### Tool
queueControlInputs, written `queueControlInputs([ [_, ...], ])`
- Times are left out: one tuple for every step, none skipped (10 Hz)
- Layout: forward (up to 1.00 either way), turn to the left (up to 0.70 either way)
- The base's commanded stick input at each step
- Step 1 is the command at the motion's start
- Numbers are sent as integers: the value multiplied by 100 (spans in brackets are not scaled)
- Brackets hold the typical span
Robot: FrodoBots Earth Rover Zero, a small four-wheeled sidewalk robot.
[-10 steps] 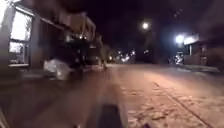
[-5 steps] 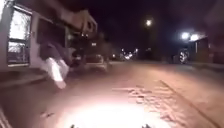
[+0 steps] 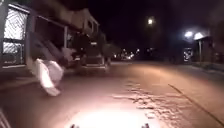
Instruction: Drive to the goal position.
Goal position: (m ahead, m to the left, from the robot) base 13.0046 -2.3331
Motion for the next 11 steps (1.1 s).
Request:
queueControlInputs([
  [70, 0],
  [70, 0],
  [70, 0],
  [70, -2],
  [70, -29],
  [70, -35],
  [70, -35],
  [70, -5],
  [70, 0],
  [70, 0],
  [70, 0],
])
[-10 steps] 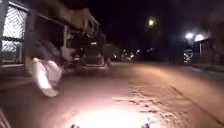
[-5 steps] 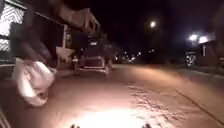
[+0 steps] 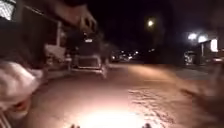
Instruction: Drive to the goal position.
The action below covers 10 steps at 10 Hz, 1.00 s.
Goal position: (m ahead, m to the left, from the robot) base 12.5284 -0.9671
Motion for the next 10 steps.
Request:
queueControlInputs([
  [70, 0],
  [70, 0],
  [70, 0],
  [70, 0],
  [70, -5],
  [70, -35],
  [70, -35],
  [70, -35],
  [70, -35],
  [70, -35],
])
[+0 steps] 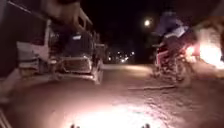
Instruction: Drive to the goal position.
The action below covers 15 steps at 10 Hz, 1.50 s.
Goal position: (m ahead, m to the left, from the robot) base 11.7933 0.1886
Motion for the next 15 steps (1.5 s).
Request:
queueControlInputs([
  [70, -35],
  [70, -7],
  [70, 0],
  [70, 0],
  [70, 0],
  [70, 0],
  [70, 0],
  [70, 0],
  [70, 0],
  [70, 0],
  [70, 0],
  [70, 0],
  [70, 0],
  [70, 0],
  [70, 0],
])
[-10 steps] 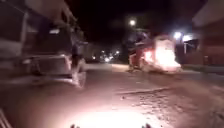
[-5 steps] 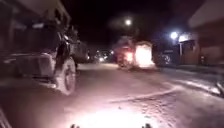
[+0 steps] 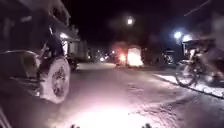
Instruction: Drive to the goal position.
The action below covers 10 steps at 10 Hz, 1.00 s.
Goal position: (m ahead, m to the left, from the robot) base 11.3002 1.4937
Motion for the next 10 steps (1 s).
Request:
queueControlInputs([
  [70, 0],
  [70, 0],
  [70, 0],
  [70, 0],
  [70, 2],
  [70, 26],
  [70, 27],
  [70, 5],
  [70, 0],
  [70, 0],
])
